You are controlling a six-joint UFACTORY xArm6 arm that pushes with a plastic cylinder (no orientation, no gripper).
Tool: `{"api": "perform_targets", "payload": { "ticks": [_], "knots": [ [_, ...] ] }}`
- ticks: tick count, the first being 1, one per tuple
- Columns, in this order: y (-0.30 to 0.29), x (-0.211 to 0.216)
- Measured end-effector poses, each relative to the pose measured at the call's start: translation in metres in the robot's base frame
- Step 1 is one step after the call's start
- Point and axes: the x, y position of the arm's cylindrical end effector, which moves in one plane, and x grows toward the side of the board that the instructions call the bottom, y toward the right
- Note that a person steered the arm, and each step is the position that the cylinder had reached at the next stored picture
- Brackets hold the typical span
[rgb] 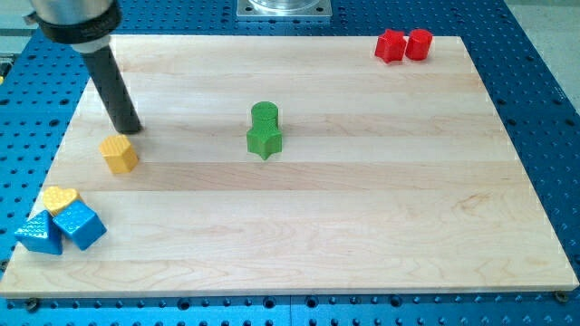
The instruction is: Move your hand vertically below the red blocks
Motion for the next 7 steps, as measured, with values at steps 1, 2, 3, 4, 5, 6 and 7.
{"api": "perform_targets", "payload": {
  "ticks": [1,2,3,4,5,6,7],
  "knots": [
    [0.010,0.065],
    [0.015,0.106],
    [0.017,0.106],
    [0.025,0.106],
    [0.028,0.106],
    [0.037,0.106],
    [0.051,0.106]
  ]
}}
